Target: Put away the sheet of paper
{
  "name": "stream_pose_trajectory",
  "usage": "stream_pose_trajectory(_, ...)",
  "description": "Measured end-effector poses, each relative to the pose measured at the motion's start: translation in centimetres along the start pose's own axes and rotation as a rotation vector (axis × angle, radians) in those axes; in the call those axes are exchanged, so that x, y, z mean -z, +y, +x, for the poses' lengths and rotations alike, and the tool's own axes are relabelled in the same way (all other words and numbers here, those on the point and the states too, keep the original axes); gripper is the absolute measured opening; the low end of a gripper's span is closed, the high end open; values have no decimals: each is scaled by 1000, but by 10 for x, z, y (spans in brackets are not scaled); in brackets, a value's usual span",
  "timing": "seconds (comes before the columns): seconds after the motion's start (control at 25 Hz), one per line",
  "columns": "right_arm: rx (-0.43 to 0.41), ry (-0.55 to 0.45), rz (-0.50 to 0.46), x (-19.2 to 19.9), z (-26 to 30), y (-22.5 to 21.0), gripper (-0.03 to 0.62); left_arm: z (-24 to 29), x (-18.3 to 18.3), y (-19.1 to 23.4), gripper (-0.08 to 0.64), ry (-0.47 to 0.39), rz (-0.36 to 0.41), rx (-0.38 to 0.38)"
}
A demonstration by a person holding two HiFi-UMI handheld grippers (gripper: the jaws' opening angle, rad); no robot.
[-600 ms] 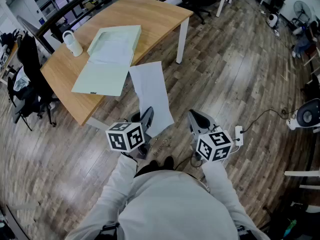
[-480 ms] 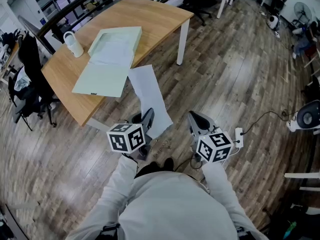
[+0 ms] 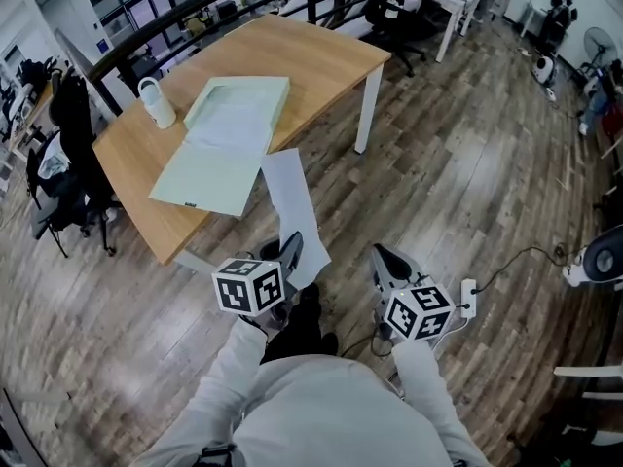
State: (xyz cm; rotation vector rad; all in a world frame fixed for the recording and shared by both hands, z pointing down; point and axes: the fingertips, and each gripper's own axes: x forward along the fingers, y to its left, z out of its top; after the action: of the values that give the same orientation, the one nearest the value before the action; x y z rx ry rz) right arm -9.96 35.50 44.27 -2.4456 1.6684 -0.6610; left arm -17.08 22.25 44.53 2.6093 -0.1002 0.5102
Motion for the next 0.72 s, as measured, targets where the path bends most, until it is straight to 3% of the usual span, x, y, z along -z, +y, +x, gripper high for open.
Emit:
stream_pose_trajectory(0.4,30,13,28,-32,81,-49,26,82,-54,51,17,7,-20,15)
stream_pose_trajectory(0.72,22,31,62,-84,189,-77,26,149,-133,99,17,7,-42,64)
